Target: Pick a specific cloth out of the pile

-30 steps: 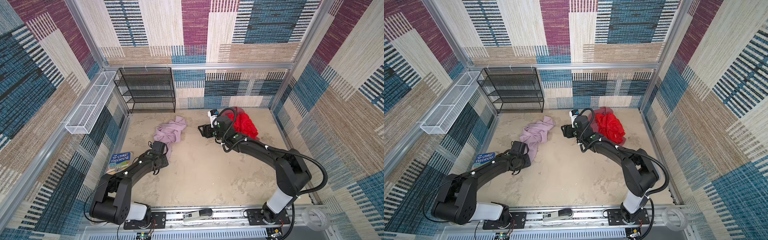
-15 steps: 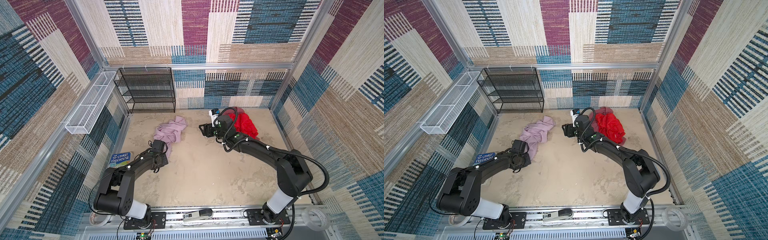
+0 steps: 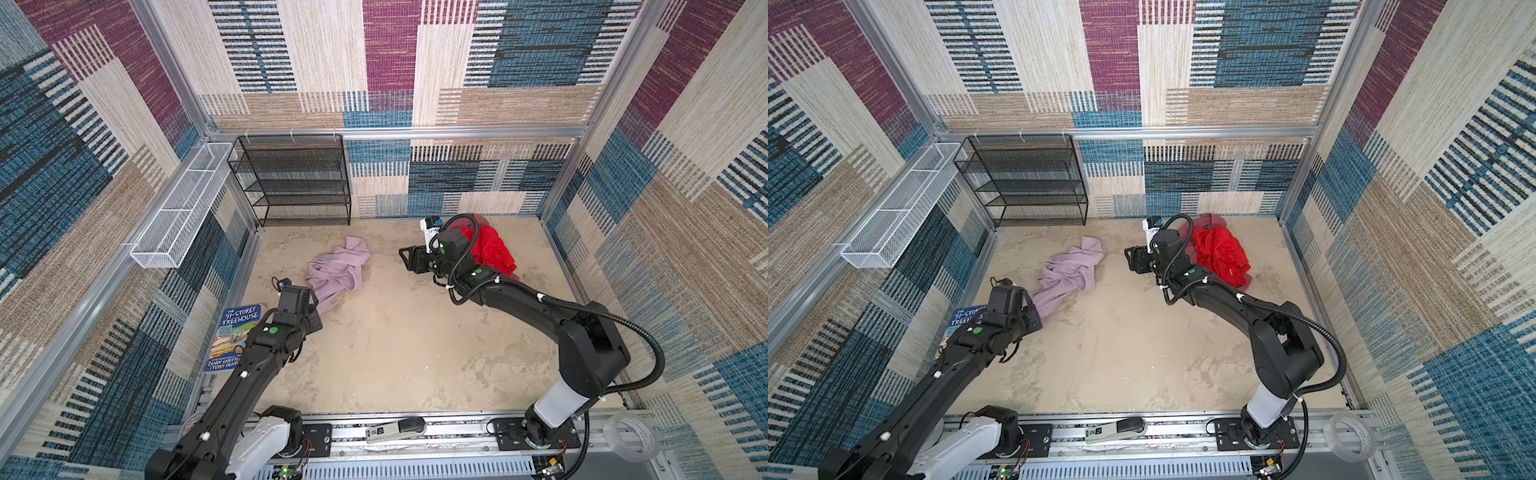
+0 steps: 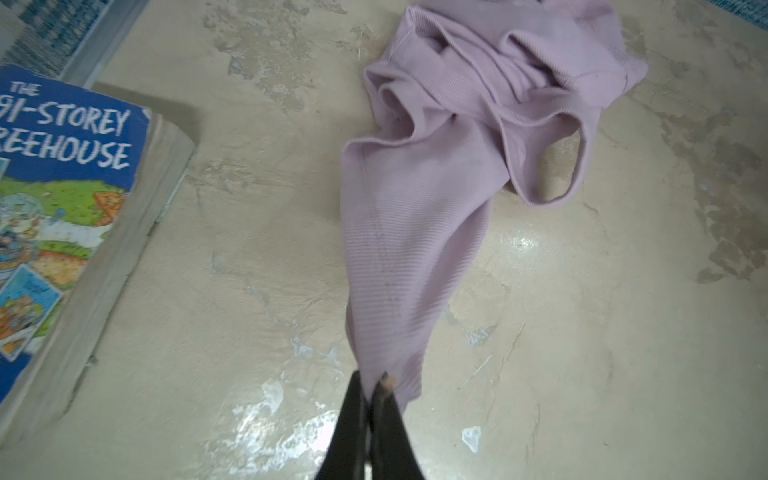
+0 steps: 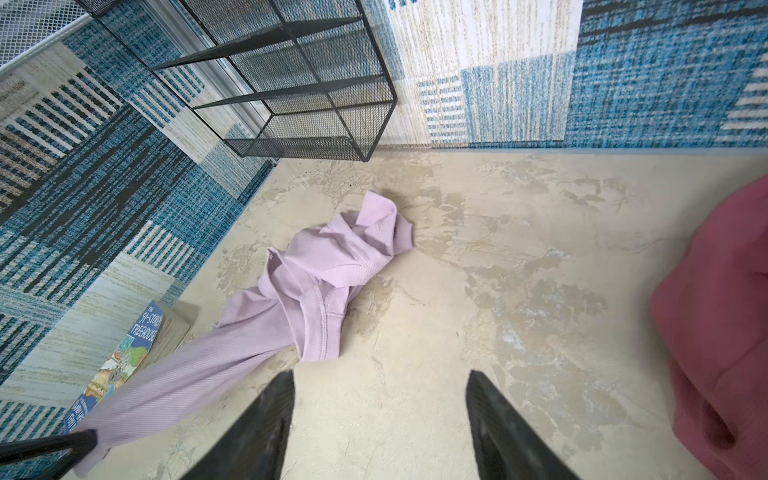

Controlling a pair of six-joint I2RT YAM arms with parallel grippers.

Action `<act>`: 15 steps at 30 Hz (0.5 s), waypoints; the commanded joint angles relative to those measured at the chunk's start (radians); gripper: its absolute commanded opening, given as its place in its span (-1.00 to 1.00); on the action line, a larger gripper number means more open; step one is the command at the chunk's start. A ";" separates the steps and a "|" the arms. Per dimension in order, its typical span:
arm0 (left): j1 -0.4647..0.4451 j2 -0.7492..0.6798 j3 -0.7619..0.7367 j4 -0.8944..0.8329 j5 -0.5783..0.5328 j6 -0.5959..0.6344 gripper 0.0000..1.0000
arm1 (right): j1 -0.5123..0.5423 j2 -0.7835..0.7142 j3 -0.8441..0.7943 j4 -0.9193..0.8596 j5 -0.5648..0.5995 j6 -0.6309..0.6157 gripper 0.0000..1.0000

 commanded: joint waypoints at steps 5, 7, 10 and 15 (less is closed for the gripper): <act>0.001 -0.163 0.064 -0.286 -0.062 -0.034 -1.00 | 0.002 -0.045 -0.030 0.032 -0.022 0.019 0.36; 0.001 -0.201 0.081 -0.313 -0.044 -0.047 -1.00 | 0.002 -0.055 -0.035 0.028 -0.021 0.017 0.36; 0.001 -0.255 0.111 -0.343 -0.007 -0.068 -1.00 | 0.002 -0.076 -0.047 0.022 -0.027 0.021 0.36; 0.001 -0.280 0.167 -0.381 0.008 -0.065 -1.00 | 0.002 -0.124 -0.085 0.032 -0.027 0.030 0.36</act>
